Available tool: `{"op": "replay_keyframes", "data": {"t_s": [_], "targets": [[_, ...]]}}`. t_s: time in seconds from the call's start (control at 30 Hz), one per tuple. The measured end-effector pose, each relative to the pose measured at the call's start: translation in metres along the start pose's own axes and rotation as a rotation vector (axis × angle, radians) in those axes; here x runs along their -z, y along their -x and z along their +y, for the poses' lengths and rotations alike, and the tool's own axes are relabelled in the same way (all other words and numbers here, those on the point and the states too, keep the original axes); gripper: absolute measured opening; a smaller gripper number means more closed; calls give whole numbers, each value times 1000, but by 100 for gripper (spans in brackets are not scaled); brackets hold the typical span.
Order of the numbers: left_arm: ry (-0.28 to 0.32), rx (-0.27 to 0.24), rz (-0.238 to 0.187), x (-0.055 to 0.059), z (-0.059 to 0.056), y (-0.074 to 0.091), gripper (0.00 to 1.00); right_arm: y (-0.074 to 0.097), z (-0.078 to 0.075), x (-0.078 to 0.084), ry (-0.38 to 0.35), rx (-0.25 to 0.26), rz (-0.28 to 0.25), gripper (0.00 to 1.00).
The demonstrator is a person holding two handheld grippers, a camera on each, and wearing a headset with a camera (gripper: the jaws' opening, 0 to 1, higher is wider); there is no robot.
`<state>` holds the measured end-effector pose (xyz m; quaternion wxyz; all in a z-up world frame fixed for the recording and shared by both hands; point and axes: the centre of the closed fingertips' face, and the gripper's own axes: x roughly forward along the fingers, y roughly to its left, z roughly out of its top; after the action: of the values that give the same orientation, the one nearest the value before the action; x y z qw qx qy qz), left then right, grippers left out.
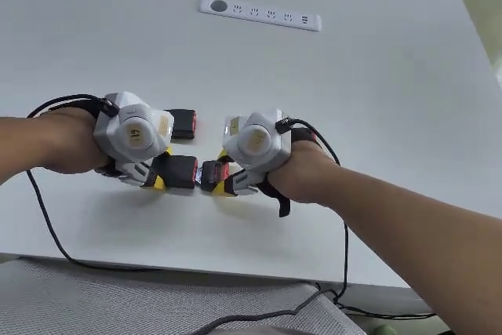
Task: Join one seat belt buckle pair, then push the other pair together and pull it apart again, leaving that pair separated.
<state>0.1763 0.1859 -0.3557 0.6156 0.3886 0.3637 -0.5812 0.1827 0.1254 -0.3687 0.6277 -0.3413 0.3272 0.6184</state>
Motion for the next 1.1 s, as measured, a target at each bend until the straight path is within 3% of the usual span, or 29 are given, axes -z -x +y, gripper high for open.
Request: {"op": "replay_keyframes", "data": {"t_s": [0.47,0.8,0.97,1.1], "targets": [[-11,-14,29,2,0,-2,33,0,0,-1,-14,-13,1,33],[29,-37,53,15,11,-11,33,3,0,2,-29,-3,19,34],[17,-44,57,14,7,3,32,12,1,-4,-33,4,-3,36],[24,-56,42,9,13,14,34,18,0,-6,-17,8,-9,36]]}}
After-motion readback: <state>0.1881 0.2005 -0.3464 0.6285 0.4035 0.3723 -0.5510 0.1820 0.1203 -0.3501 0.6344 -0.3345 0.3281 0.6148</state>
